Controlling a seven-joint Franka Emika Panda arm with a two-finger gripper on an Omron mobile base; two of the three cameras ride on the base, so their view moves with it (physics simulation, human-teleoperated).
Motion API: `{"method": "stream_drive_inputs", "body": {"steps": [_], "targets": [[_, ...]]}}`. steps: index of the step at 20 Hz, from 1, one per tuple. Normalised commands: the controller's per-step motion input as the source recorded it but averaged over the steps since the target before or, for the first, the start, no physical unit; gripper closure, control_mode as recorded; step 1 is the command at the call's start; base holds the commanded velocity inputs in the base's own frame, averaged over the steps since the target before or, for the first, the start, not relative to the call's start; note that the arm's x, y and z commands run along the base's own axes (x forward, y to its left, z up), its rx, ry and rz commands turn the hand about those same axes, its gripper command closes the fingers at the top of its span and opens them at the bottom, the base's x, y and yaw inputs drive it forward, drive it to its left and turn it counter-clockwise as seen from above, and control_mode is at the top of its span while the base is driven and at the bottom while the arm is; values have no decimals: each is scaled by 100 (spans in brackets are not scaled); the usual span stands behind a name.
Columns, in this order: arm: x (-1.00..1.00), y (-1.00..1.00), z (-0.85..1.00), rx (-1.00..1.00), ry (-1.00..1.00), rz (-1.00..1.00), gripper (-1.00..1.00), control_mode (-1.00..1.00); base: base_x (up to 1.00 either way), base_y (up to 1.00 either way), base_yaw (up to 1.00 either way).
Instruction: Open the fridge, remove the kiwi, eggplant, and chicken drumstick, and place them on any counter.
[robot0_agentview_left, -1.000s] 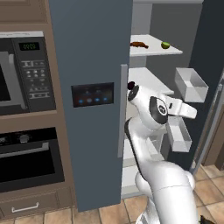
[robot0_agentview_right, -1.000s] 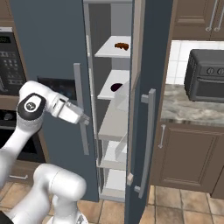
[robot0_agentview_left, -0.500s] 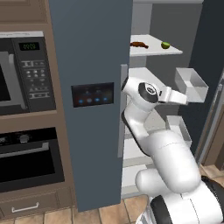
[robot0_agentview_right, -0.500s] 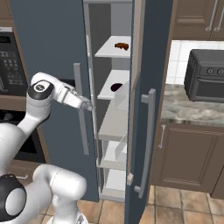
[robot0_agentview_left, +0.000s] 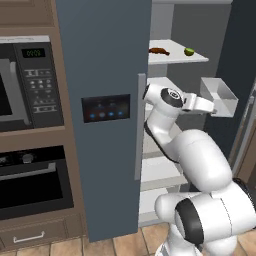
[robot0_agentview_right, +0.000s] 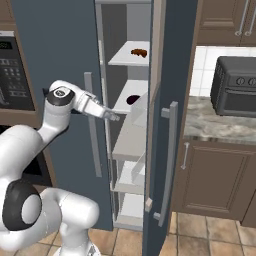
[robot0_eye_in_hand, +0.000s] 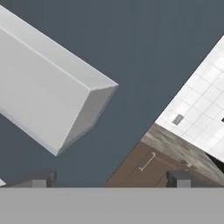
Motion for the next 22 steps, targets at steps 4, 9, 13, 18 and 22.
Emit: {"method": "stream_drive_inputs", "body": {"steps": [4, 9, 13, 18, 22], "targets": [[0, -51, 0, 0, 0, 0, -100, -100, 0, 0, 0], [0, -58, 0, 0, 0, 0, -100, -100, 0, 0, 0], [0, -65, 0, 0, 0, 0, -100, -100, 0, 0, 0], [0, -67, 0, 0, 0, -1, -100, -100, 0, 0, 0], [0, -56, 0, 1, 0, -3, -100, -100, 0, 0, 0]]}}
